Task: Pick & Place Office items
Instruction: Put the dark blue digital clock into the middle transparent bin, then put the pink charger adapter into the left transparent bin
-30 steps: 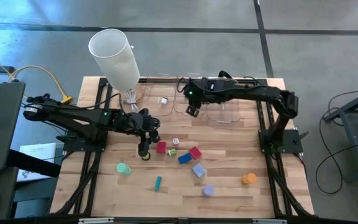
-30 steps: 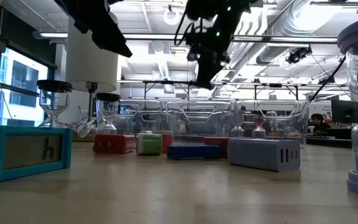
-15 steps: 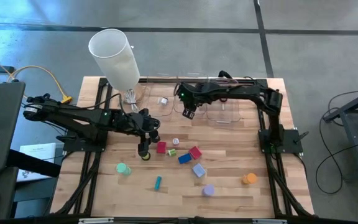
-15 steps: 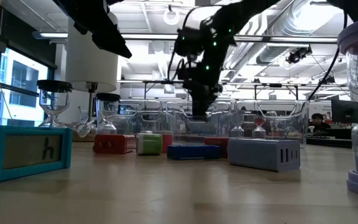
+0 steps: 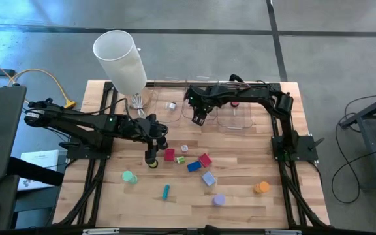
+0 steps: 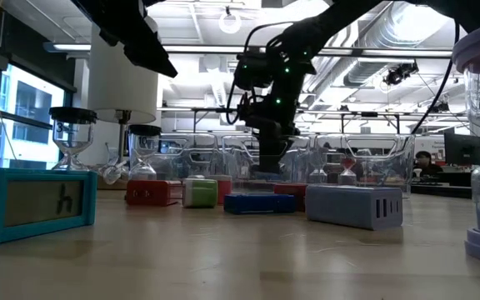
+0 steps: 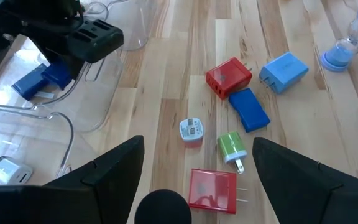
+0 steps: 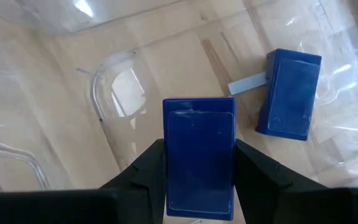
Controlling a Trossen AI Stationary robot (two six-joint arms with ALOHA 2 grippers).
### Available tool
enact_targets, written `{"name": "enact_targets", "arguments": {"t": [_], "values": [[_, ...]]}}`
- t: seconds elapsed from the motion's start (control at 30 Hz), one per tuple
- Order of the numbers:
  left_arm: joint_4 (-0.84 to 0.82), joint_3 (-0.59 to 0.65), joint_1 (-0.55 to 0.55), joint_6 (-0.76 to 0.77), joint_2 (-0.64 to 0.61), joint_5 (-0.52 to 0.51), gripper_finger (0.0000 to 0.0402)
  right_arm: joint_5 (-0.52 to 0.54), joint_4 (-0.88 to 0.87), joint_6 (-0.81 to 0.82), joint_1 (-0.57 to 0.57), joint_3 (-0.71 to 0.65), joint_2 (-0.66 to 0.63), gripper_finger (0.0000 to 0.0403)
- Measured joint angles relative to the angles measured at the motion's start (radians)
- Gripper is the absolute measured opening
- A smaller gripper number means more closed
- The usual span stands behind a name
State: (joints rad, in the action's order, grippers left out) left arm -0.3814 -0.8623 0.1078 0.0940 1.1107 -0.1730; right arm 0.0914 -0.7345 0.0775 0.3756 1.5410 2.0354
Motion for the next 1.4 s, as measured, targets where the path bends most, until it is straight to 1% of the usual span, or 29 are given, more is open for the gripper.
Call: {"name": "enact_targets", "arguments": {"t": [0.17,0.23,0.4,0.53,0.63,0.83,0.9,1.03,1.2,1.33,1.4], "values": [[0.004,0.0,0.0,0.0,0.0,0.0,0.0294,0.0,0.001,0.004,-0.002,0.0,0.0,0.0184],[0.004,0.0,0.0,0.0,0.0,0.0,0.0294,-0.001,0.002,0.004,-0.002,0.0,0.0,0.0197],[0.004,0.0,0.0,0.001,0.0,0.0,0.0294,0.008,0.008,-0.001,-0.005,0.0,0.0,0.0204],[0.004,0.0,0.0,0.001,0.0,0.0,0.0294,0.017,0.045,-0.002,-0.015,0.0,-0.001,0.0206],[0.004,0.0,0.0,0.004,0.0,0.0,0.0294,0.079,0.027,0.004,-0.029,0.025,-0.009,0.0207],[0.005,0.0,0.0,0.009,0.0,0.0,0.0294,0.288,-0.055,-0.015,-0.082,0.086,-0.081,0.0207],[0.004,0.0,0.0,0.011,0.0,0.0,0.0294,0.324,-0.055,-0.028,-0.104,0.092,-0.118,0.0207],[0.004,0.0,0.0,0.011,0.0,0.0,0.0294,0.352,-0.088,-0.012,-0.154,0.094,-0.221,0.0208],[0.006,0.0,0.0,0.011,0.0,0.0,0.0294,0.337,-0.191,0.071,-0.226,0.093,-0.336,0.0208],[0.02,0.0,0.0,0.011,0.0,0.0,0.0294,0.329,-0.363,0.12,-0.298,0.093,-0.405,0.0208],[0.026,0.0,0.0,0.011,0.0,0.001,0.0294,0.328,-0.462,0.173,-0.333,0.091,-0.424,0.0208]]}}
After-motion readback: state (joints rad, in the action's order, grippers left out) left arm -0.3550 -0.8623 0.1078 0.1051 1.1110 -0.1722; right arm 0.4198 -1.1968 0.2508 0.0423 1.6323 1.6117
